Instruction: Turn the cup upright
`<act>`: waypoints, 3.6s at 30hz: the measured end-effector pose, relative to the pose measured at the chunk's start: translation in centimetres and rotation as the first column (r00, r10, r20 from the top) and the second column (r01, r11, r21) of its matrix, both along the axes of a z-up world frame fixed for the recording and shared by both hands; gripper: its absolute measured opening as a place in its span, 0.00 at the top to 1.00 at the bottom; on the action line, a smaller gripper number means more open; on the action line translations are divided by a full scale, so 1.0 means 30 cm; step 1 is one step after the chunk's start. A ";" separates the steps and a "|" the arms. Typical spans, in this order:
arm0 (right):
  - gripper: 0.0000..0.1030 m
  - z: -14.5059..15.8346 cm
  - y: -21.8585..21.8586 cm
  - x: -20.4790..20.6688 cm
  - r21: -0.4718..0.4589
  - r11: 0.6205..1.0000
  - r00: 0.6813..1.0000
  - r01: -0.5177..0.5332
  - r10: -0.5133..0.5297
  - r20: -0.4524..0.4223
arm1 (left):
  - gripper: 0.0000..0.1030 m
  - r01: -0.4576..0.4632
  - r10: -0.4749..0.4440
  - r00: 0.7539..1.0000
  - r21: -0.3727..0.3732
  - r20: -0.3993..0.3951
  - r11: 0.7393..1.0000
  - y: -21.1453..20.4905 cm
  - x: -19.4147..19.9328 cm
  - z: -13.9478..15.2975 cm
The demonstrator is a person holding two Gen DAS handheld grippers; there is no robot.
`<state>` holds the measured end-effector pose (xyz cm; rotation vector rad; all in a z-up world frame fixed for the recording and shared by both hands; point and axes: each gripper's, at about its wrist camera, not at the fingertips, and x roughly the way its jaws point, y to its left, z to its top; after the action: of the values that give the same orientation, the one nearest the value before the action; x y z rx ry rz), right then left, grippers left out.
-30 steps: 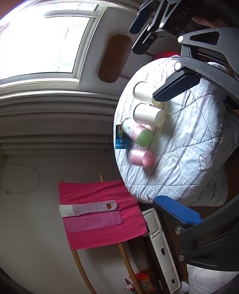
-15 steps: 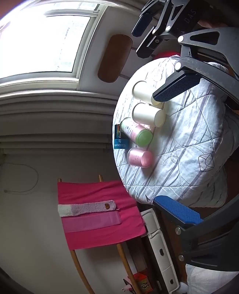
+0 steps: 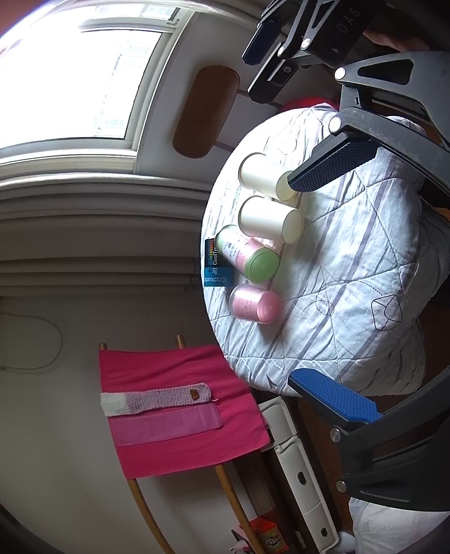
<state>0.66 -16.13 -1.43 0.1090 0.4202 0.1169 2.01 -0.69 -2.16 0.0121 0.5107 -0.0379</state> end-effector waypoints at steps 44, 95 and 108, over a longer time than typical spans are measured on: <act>0.21 -0.163 -0.091 0.413 0.104 0.994 0.979 -0.016 0.036 -0.199 | 0.00 0.195 -0.173 0.953 0.066 -0.250 0.979 -0.051 0.607 -0.139; 0.21 -0.230 -0.117 0.554 0.201 0.979 0.959 -0.022 0.077 -0.272 | 0.31 0.312 -0.223 0.869 0.140 -0.442 0.940 -0.135 0.770 -0.268; 0.21 -0.205 -0.037 0.486 0.162 0.985 0.960 -0.050 0.092 -0.263 | 0.31 0.263 -0.194 0.882 0.108 -0.430 0.959 -0.060 0.575 -0.269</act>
<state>15.24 -17.25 -7.58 0.2645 0.6881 0.2070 19.27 -2.50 -10.23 0.2315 0.9390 -0.2356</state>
